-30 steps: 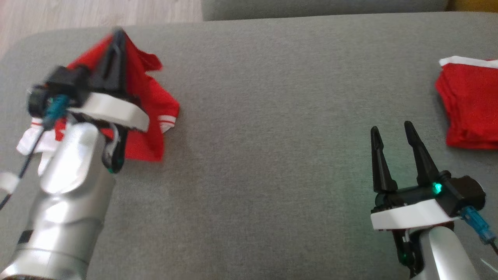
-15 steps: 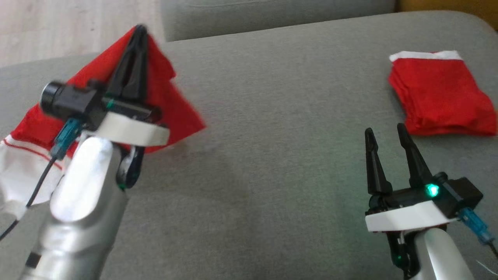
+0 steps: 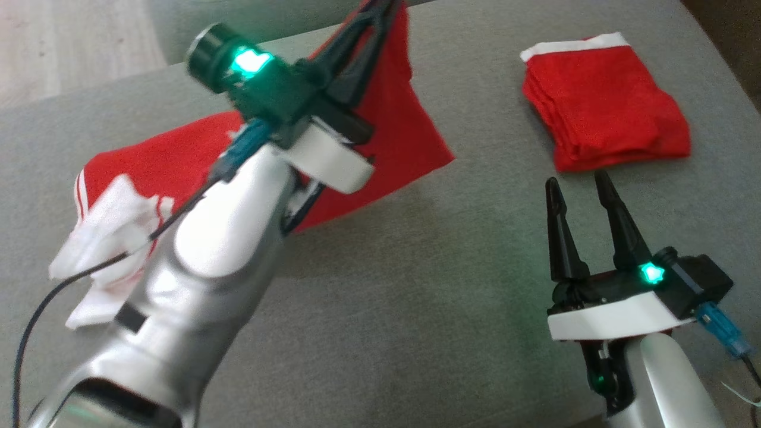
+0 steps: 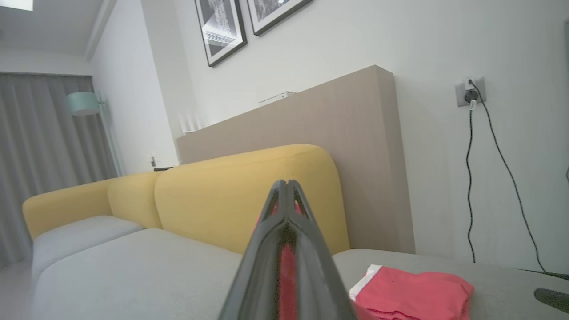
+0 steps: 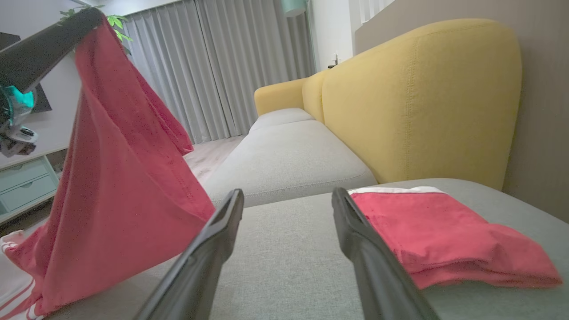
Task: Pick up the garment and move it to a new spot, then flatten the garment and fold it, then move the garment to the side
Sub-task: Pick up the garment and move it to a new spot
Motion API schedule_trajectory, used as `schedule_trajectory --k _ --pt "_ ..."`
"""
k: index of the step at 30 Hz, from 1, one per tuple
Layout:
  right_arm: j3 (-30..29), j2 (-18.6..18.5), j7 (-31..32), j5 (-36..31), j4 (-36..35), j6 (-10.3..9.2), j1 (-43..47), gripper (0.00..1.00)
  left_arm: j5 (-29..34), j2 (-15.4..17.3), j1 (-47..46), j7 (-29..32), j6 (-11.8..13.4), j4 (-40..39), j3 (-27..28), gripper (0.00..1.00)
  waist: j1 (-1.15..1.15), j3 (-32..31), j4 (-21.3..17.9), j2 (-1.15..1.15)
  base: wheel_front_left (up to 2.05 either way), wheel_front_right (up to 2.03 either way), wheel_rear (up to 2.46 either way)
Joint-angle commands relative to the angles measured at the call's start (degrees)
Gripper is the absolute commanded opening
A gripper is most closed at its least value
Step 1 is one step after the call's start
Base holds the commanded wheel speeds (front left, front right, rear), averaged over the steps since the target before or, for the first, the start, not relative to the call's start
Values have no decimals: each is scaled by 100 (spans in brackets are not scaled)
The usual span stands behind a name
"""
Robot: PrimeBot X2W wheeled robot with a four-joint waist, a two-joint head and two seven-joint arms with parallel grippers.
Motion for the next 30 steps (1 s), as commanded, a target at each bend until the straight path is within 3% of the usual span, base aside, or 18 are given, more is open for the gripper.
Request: schedule_trajectory --k 1,2,3,7,12,22,30 --pt "138 -30 -52 31 -184 -5 -146 100 46 -17 -392 -85 -5 80 80 0 -1 12 -106 0 0 0 0" --pt "151 -30 -52 31 -179 -5 -147 100 51 -70 -445 -124 12 271 49 40 -1 8 -133 0 0 0 0" --pt "157 -30 -52 29 -176 -5 -146 100 14 -114 -470 -149 18 465 36 100 -1 3 -150 0 0 0 0" --pt "99 -30 -52 6 -190 -5 -112 100 -165 -181 -471 -216 -1 1095 29 100 -1 -38 -111 0 0 0 0" --pt "15 -30 -52 -153 -153 -5 -20 100 -327 97 -265 -271 98 1273 407 100 -1 -151 224 0 0 0 0" --pt "-368 -30 -52 -658 -84 -5 324 100 -365 893 1568 -277 556 -353 1620 100 -1 -664 1257 0 0 0 0" --pt "-415 -30 -52 -818 32 -5 581 100 -318 946 3371 -278 753 -1285 1971 100 -1 -840 1625 0 0 0 0"
